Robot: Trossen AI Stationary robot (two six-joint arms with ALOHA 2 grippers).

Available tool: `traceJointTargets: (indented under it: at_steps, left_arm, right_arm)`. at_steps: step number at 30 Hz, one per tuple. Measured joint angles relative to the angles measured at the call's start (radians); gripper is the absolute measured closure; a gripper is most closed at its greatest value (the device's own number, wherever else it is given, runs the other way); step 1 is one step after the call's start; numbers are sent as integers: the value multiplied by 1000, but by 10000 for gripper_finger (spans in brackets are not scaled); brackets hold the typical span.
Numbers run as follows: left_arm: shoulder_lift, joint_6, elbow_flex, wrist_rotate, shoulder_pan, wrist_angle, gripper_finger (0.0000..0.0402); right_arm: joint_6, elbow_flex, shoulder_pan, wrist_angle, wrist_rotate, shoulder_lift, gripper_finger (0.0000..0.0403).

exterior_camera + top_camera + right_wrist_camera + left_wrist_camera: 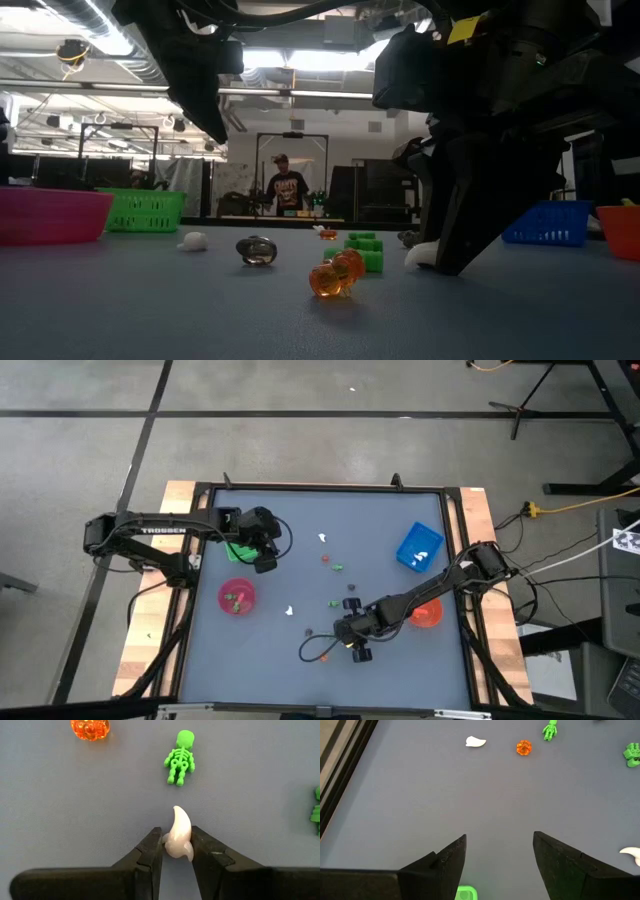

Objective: Sort Halloween decoration
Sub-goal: Put the small white ghost toy into the blue basket

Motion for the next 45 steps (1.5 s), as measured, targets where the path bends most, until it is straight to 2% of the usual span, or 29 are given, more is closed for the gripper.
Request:
traceJointTargets:
  at_steps: [45]
  left_arm:
    - [0, 0, 1, 0, 0, 0, 188]
  right_arm:
    - [0, 45, -2, -3, 4, 4, 314]
